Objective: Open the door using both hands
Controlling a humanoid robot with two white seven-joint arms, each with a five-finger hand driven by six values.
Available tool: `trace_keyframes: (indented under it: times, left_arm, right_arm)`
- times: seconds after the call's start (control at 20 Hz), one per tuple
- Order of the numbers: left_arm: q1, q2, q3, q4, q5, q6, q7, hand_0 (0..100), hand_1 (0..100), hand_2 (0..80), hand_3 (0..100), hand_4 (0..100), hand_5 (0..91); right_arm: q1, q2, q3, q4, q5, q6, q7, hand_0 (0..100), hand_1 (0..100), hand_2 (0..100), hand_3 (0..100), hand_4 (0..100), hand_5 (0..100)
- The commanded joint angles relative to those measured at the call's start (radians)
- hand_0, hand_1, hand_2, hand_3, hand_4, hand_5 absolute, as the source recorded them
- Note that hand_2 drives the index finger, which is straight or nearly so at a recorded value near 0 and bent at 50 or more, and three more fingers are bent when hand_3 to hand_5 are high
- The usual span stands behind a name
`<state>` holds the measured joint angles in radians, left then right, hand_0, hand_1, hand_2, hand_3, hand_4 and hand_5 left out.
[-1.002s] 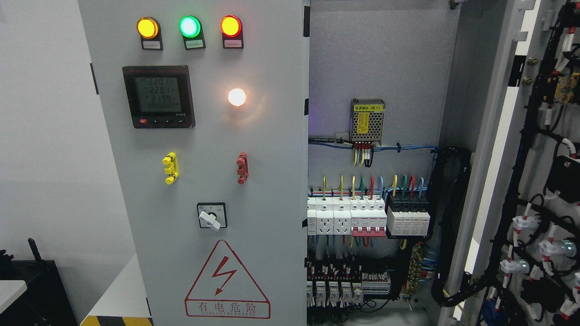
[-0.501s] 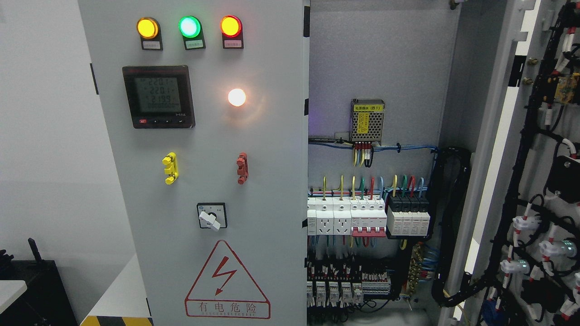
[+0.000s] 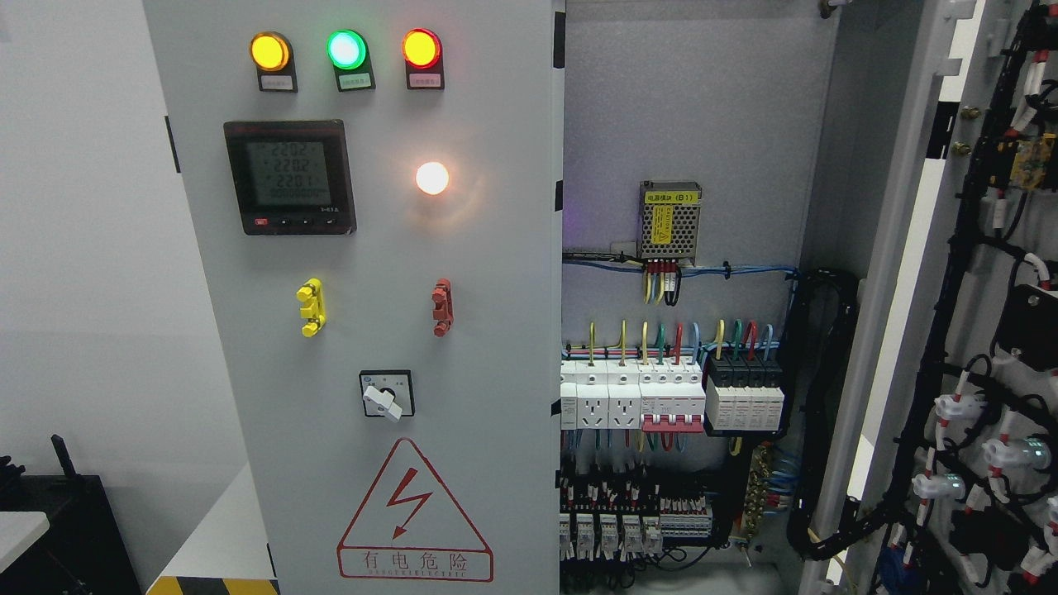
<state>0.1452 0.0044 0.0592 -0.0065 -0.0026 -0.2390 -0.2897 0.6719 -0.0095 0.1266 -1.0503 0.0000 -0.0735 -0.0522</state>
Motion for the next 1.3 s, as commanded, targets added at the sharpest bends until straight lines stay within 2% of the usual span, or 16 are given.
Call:
trace_keyframes:
  times: [0.0, 0.1, 0.3, 0.4, 0.45, 0.55, 0.8, 1.15, 1.25]
  left_arm:
    - [-0.003, -0.038, 0.016, 0.006, -0.030, -0.002, 0.000, 0, 0, 0.0, 0, 3, 0.0]
    - [-0.003, -0.038, 0.016, 0.006, -0.030, -0.002, 0.000, 0, 0, 0.0, 0, 3, 0.0]
    - [-0.003, -0.038, 0.016, 0.006, -0.030, -0.002, 0.000, 0, 0, 0.0, 0, 3, 0.0]
    - [-0.003, -0.038, 0.016, 0.006, -0.030, -0.002, 0.000, 0, 0, 0.0, 0, 3, 0.0]
    - [-0.003, -0.038, 0.016, 0.006, -0.030, -0.002, 0.000, 0, 0, 0.0, 0, 3, 0.0]
    - [-0.003, -0.038, 0.016, 0.006, -0.030, -0.002, 0.000, 0, 0, 0.0, 0, 3, 0.0]
    - [-0.003, -0.038, 0.016, 0.006, -0.030, -0.002, 0.000, 0, 0, 0.0, 0, 3, 0.0]
    - [-0.003, -0.038, 0.016, 0.006, -0.030, -0.002, 0.000, 0, 0, 0.0, 0, 3, 0.0]
    - [-0.003, -0.038, 0.016, 0.006, -0.030, -0.002, 0.000, 0, 0, 0.0, 0, 3, 0.0]
  right_arm:
    - [0.126, -0.079, 0.114, -0.543, 0.006, -0.090, 0.000, 0, 0, 0, 0, 0, 0]
    - [0.143, -0.092, 0.149, -0.586, 0.006, -0.115, 0.000, 0, 0, 0, 0, 0, 0]
    - [0.193, -0.148, 0.254, -0.724, 0.006, -0.121, -0.002, 0, 0, 0, 0, 0, 0]
    - [0.184, -0.191, 0.310, -0.763, 0.006, -0.129, -0.002, 0, 0, 0, 0, 0, 0]
    - [0.172, -0.199, 0.327, -0.772, 0.006, -0.143, -0.002, 0, 0, 0, 0, 0, 0]
    - [0.121, -0.201, 0.352, -0.780, 0.006, -0.178, -0.002, 0, 0, 0, 0, 0, 0]
    - [-0.012, -0.199, 0.395, -0.800, 0.006, -0.193, 0.000, 0, 0, 0, 0, 0, 0]
    - [-0.192, -0.198, 0.465, -0.807, 0.006, -0.249, 0.002, 0, 0, 0, 0, 0, 0]
    - [-0.244, -0.190, 0.470, -0.810, 0.006, -0.265, 0.002, 0, 0, 0, 0, 0, 0]
